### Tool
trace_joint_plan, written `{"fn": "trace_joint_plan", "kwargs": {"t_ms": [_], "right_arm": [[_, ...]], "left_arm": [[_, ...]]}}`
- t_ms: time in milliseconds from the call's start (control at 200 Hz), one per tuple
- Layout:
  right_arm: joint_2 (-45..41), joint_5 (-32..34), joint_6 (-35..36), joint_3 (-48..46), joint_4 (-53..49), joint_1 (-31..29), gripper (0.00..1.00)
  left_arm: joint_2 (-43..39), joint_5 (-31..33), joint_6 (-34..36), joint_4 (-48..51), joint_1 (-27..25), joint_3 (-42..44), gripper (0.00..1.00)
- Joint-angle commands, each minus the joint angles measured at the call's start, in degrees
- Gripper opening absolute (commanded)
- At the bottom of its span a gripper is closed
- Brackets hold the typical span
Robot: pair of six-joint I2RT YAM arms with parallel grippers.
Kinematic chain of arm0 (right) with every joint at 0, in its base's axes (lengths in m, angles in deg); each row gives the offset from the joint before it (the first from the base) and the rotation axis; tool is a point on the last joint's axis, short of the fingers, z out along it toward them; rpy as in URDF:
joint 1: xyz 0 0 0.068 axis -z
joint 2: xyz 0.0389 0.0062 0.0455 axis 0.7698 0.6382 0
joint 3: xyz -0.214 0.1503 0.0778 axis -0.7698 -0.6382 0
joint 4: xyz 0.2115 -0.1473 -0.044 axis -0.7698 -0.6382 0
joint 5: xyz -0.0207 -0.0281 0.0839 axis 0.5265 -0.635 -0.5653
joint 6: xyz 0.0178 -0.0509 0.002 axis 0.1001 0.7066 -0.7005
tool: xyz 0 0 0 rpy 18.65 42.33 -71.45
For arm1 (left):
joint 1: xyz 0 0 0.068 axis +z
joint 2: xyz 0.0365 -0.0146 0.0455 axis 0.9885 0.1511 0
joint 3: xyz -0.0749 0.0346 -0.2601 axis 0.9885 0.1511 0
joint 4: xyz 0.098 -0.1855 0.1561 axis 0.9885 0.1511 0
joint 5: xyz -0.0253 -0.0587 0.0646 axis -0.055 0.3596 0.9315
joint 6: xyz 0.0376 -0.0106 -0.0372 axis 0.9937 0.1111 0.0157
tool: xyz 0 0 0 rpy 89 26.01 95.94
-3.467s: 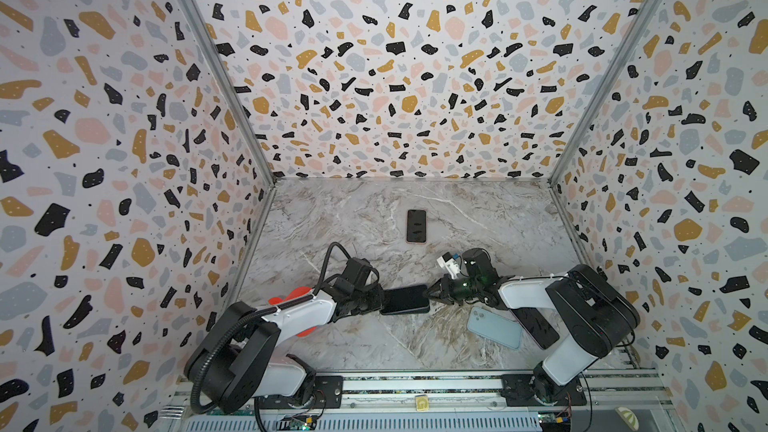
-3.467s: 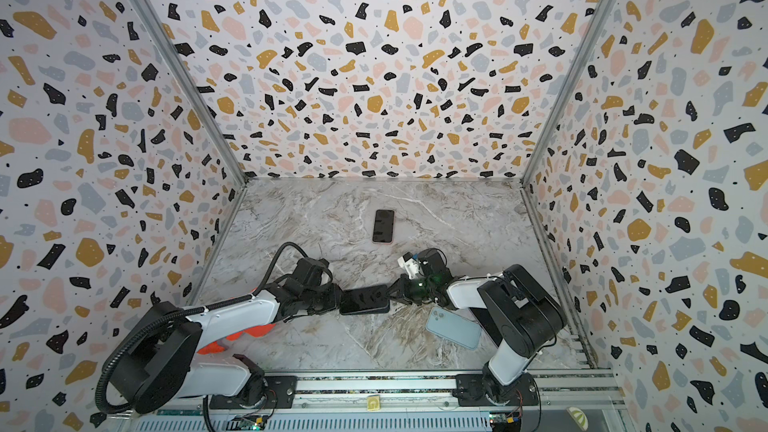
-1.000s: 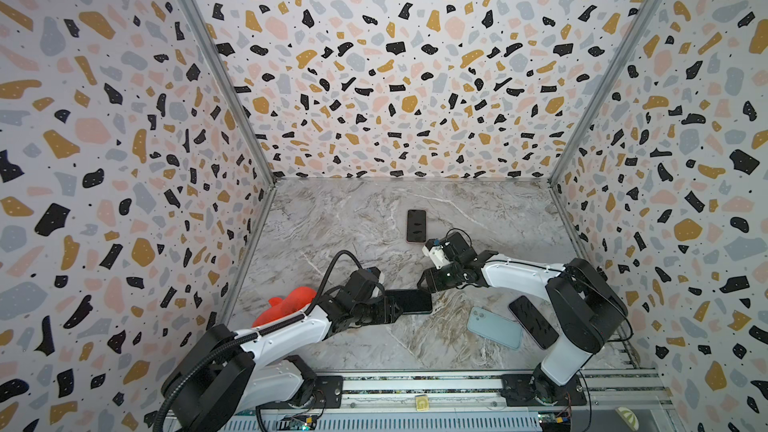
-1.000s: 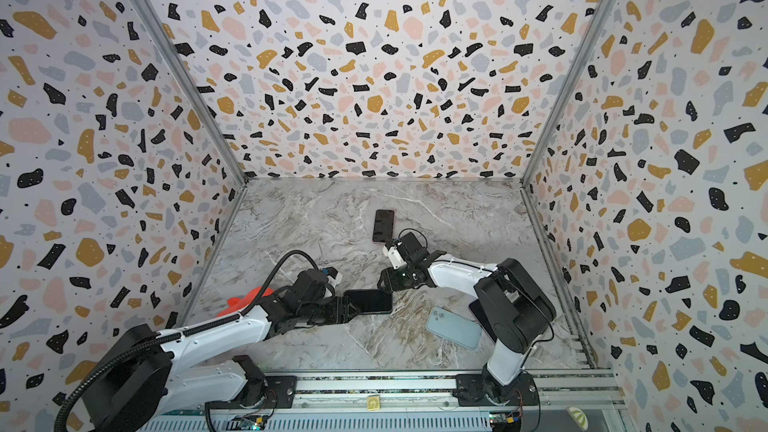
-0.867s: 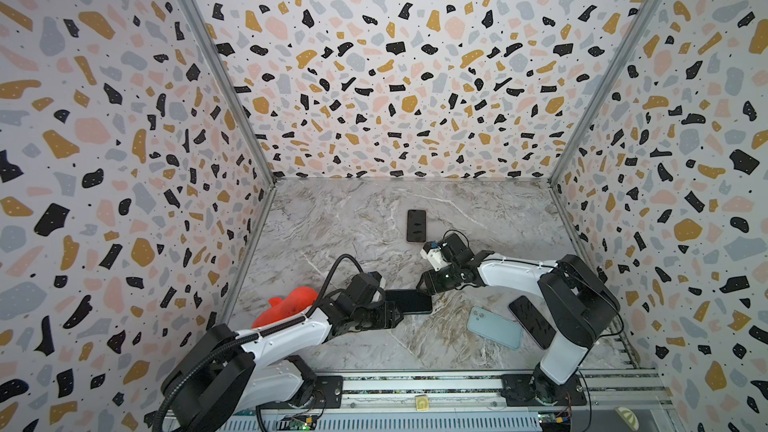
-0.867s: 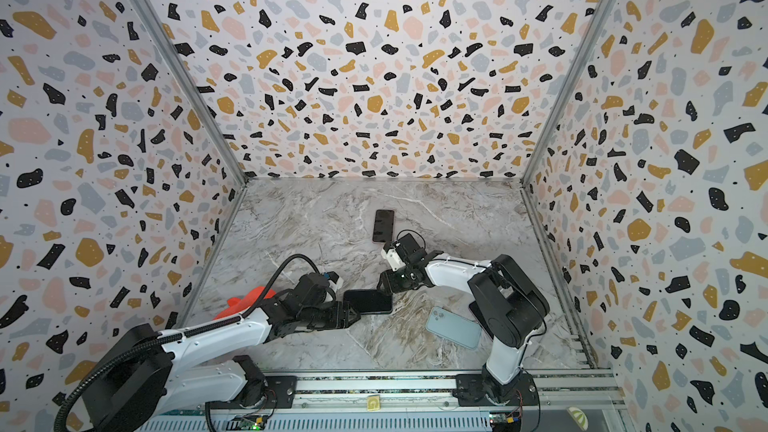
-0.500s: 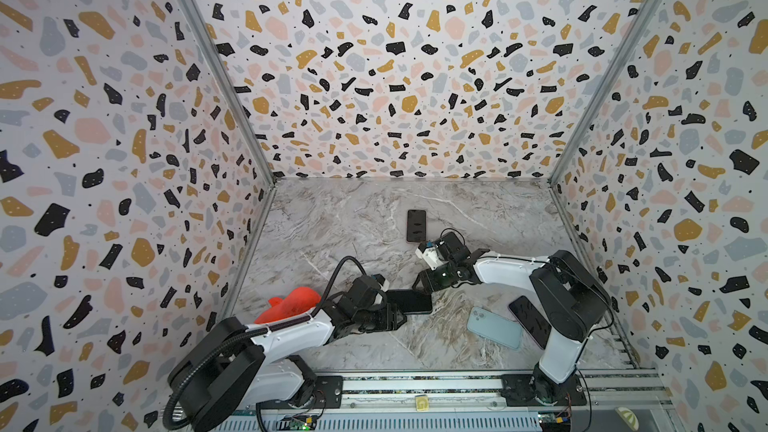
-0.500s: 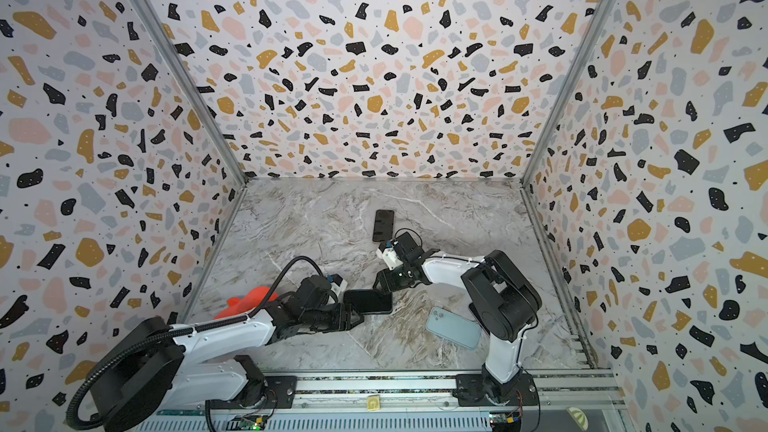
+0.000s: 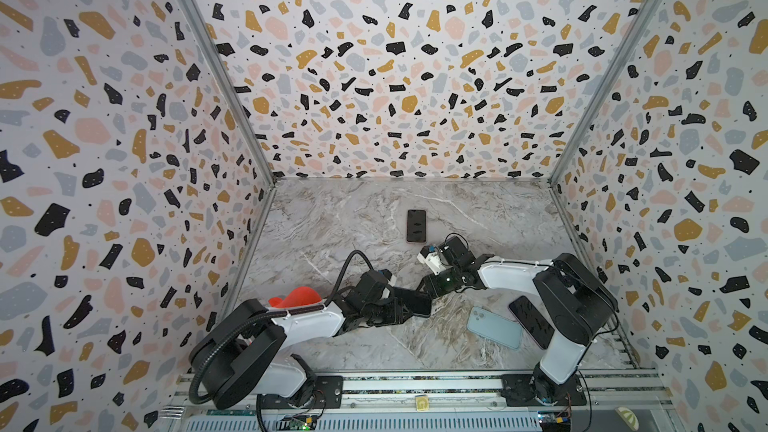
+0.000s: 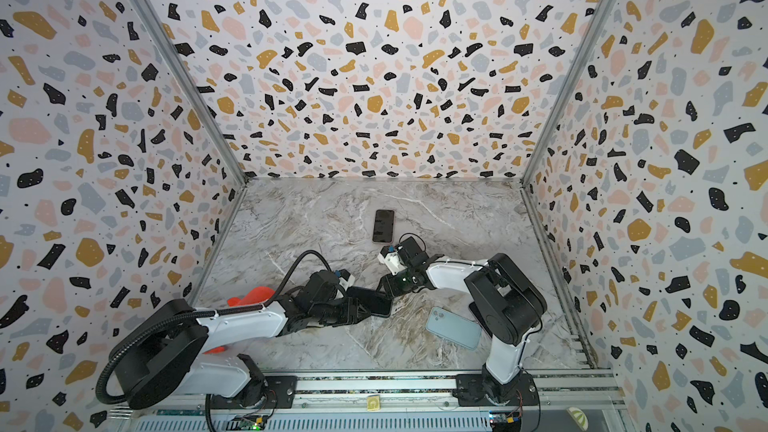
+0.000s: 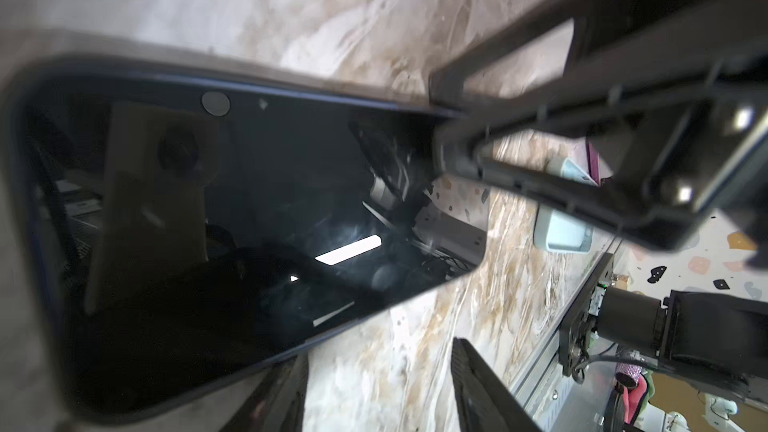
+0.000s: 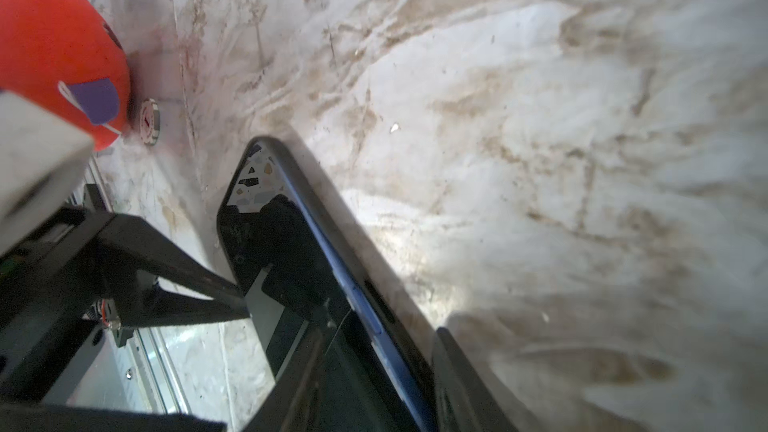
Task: Put the phone into the phone case
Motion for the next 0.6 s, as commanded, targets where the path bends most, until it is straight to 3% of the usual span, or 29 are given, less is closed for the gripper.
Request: {"fn": "trace_joint_plan", "kwargs": {"t_ms": [0, 441, 596], "right_arm": [[-2.30, -1.59, -0.83, -2.56, -1.92, -0.52, 0.43], [-7.67, -3.58, -5.17, -9.31, 0.91, -2.17, 0.39], [-9.75, -3.22, -6.99, -10.69, 1.09, -2.63, 0.38]], "left_arm": [[3.11, 2.78, 1.64, 1.59, 0.37, -1.82, 0.56], [11.72, 2.22, 5.32, 4.79, 2.20, -10.74, 0.43], [11.35, 1.95, 6.05, 8.10, 2.47, -11.35, 0.40]]}}
